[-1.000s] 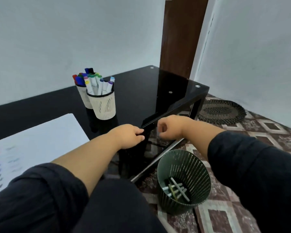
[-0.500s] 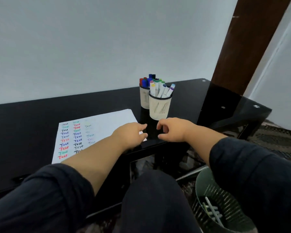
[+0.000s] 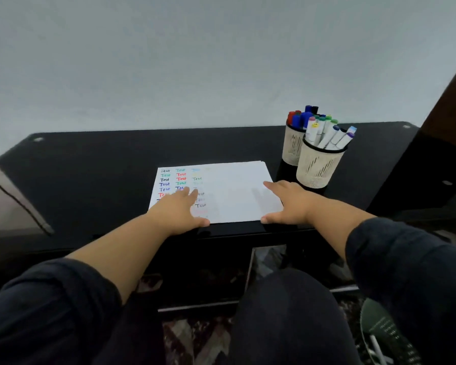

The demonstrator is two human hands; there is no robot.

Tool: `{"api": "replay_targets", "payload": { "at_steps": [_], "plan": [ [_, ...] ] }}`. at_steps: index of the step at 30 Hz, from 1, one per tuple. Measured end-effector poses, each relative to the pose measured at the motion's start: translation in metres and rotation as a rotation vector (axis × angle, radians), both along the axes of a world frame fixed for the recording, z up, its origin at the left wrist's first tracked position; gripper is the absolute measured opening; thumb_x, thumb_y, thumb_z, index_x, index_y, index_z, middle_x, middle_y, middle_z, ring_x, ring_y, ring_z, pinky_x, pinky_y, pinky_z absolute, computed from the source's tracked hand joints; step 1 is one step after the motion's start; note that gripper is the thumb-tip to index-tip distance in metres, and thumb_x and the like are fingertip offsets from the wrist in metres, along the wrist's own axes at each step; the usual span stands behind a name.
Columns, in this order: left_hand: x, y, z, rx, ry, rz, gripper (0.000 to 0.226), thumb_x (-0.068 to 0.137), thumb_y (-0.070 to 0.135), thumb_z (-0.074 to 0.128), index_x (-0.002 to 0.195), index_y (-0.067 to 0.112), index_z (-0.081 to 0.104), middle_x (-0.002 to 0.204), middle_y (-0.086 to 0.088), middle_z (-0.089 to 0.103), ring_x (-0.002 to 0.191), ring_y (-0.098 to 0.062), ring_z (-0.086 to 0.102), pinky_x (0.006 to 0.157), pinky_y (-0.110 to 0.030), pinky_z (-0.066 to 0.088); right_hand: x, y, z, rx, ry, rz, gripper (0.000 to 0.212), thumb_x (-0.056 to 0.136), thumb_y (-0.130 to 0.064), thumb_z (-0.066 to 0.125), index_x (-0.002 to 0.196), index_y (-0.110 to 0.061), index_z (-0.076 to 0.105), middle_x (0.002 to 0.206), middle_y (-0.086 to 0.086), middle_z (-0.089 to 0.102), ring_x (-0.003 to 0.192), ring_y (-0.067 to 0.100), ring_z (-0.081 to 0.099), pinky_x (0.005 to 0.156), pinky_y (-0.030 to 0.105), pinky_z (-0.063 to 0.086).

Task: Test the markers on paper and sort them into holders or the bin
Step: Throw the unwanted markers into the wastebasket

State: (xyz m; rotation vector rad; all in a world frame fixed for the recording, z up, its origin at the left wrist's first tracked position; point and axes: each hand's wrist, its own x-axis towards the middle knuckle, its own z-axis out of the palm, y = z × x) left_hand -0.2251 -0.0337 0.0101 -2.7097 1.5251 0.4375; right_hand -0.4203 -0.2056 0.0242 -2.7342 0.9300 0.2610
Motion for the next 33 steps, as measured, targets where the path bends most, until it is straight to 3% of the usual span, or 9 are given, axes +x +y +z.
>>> {"api": "replay_targets", "payload": {
  "at_steps": [6,11,15,21,33],
  "plan": [
    [0.036,0.022,-0.010,0.093,-0.011,0.086,0.105,0.081,0.066,0.052,0.150,0.015,-0.008,0.158,-0.006,-0.009,0.145,-0.023,-0.004,0.116,-0.039,0.003,0.010,-0.015,-0.015,0.012,0.040,-0.025,0.110,0.077,-0.062,0.064,0.152,-0.020,-0.006,0.160,0.004,0.000,0.146,0.027,0.003,0.118,0.041,0.011],
    [0.054,0.033,-0.018,0.127,-0.004,0.150,0.111,0.078,0.070,0.051,0.149,0.009,-0.008,0.157,-0.012,-0.007,0.145,-0.025,-0.003,0.116,-0.043,0.005,0.008,-0.022,-0.026,0.082,0.037,-0.075,0.114,0.076,-0.062,0.065,0.151,-0.019,-0.010,0.160,0.004,-0.008,0.146,0.025,-0.006,0.119,0.040,0.006],
    [0.054,0.037,-0.019,0.086,0.080,0.137,0.103,0.083,0.063,0.053,0.149,0.007,-0.003,0.158,-0.007,0.001,0.145,-0.022,0.000,0.116,-0.041,0.003,0.007,-0.024,-0.033,0.070,0.017,-0.065,0.111,0.078,-0.062,0.061,0.152,-0.015,-0.008,0.160,0.004,-0.005,0.147,0.023,-0.005,0.118,0.036,0.005],
    [0.050,0.037,-0.013,0.012,0.194,0.173,0.096,0.086,0.052,0.056,0.150,0.013,-0.003,0.158,-0.005,-0.002,0.145,-0.023,-0.008,0.116,-0.039,0.001,0.003,-0.029,-0.037,0.071,-0.044,-0.066,0.104,0.081,-0.062,0.058,0.152,-0.016,-0.002,0.160,-0.002,0.004,0.146,0.019,0.000,0.117,0.036,0.011],
    [0.065,0.004,-0.022,-0.008,0.181,0.102,0.099,0.085,0.056,0.055,0.150,0.010,-0.004,0.158,-0.004,-0.001,0.145,-0.018,-0.008,0.116,-0.037,-0.001,0.001,-0.051,-0.034,0.034,-0.031,-0.078,0.098,0.084,-0.061,0.054,0.153,-0.016,0.000,0.159,0.000,0.008,0.145,0.020,0.007,0.116,0.035,0.013]
  ]
}}
